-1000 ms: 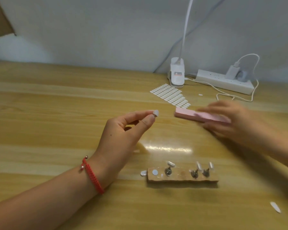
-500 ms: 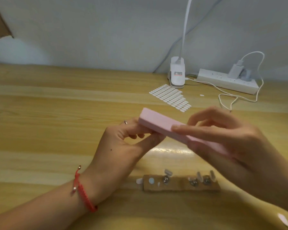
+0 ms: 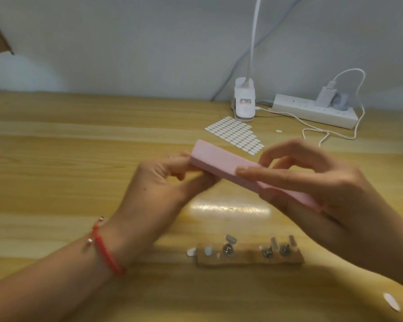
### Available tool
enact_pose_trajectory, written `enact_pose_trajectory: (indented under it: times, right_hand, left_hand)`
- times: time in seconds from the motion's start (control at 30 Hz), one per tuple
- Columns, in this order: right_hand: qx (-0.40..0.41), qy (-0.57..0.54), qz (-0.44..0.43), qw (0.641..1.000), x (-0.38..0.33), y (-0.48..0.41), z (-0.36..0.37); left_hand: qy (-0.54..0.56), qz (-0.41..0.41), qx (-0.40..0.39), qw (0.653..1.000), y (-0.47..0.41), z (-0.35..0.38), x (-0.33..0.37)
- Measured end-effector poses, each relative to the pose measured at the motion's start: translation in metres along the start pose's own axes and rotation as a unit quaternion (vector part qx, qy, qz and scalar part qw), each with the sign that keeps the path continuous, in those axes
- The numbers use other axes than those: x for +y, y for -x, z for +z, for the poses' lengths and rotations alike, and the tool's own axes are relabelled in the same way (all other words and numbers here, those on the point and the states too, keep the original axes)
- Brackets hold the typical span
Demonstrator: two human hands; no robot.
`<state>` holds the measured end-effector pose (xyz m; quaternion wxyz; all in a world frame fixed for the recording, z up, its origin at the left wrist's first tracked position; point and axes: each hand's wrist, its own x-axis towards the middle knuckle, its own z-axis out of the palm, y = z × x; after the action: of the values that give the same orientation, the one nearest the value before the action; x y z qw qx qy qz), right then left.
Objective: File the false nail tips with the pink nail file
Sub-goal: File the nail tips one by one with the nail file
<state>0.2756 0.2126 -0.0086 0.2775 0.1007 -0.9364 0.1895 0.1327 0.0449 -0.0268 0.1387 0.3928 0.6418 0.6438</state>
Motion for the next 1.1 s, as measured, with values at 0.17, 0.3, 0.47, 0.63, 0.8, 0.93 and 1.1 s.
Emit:
enact_pose_trajectory:
  times: [0.17,0.3,0.47,0.63,0.8,0.93,1.1]
  right_hand:
    - [-0.006,-0.003,-0.004,1.000,-0.002,0.000,0.001]
    - [-0.016,-0.021,-0.010,1.000,-0.005,0.000,0.004]
    - [-0.013,-0.031,0.003,0.999,-0.004,0.000,0.006]
    - [-0.001,-0.024,0.001,1.000,-0.004,0.000,0.005]
    - [-0.007,-0.022,0.009,1.000,-0.005,0.003,0.009]
    - [0.009,-0.035,0.015,0.999,-0.005,0.001,0.010]
    - [0.022,-0.031,0.017,0.999,-0.005,0.000,0.007]
  left_hand:
    - [0.013,-0.020,-0.006,1.000,-0.002,0.001,0.002]
    - [0.007,-0.026,-0.025,0.999,0.000,0.002,0.005]
    - [0.029,-0.051,-0.006,0.998,0.001,0.004,0.007]
    - [0.015,-0.049,-0.003,0.999,0.000,0.006,0.005]
    - [0.009,-0.071,-0.045,0.996,0.003,0.004,0.002]
    - [0.022,-0.087,-0.041,0.995,0.002,0.005,0.003]
    - [-0.018,-0.094,0.019,0.995,0.001,0.007,0.001]
